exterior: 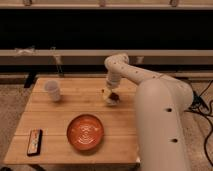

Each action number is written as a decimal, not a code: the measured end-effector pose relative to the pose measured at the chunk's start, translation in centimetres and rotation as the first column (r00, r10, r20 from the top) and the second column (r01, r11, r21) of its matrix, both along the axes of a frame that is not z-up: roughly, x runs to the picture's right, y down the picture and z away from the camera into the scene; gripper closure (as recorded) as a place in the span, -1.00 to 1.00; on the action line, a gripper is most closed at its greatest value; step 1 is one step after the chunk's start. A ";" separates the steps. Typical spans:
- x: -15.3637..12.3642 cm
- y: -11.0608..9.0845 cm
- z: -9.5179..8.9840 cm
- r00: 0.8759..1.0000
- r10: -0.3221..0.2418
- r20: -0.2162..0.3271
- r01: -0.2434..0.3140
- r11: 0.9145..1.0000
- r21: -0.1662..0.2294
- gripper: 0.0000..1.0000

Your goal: Place the pepper on the white sponge

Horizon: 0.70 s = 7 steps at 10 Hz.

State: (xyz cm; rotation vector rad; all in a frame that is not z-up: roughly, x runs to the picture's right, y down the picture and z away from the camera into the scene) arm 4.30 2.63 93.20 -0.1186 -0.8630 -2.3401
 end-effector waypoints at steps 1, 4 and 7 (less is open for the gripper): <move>0.2 -0.7 -0.9 1.000 0.012 0.009 -0.012 1.000 0.025 -0.60; 0.4 -2.4 -3.5 0.999 0.031 0.033 -0.034 0.995 0.093 -0.60; 0.3 -2.6 -3.9 0.998 0.040 0.046 -0.045 0.993 0.108 -0.60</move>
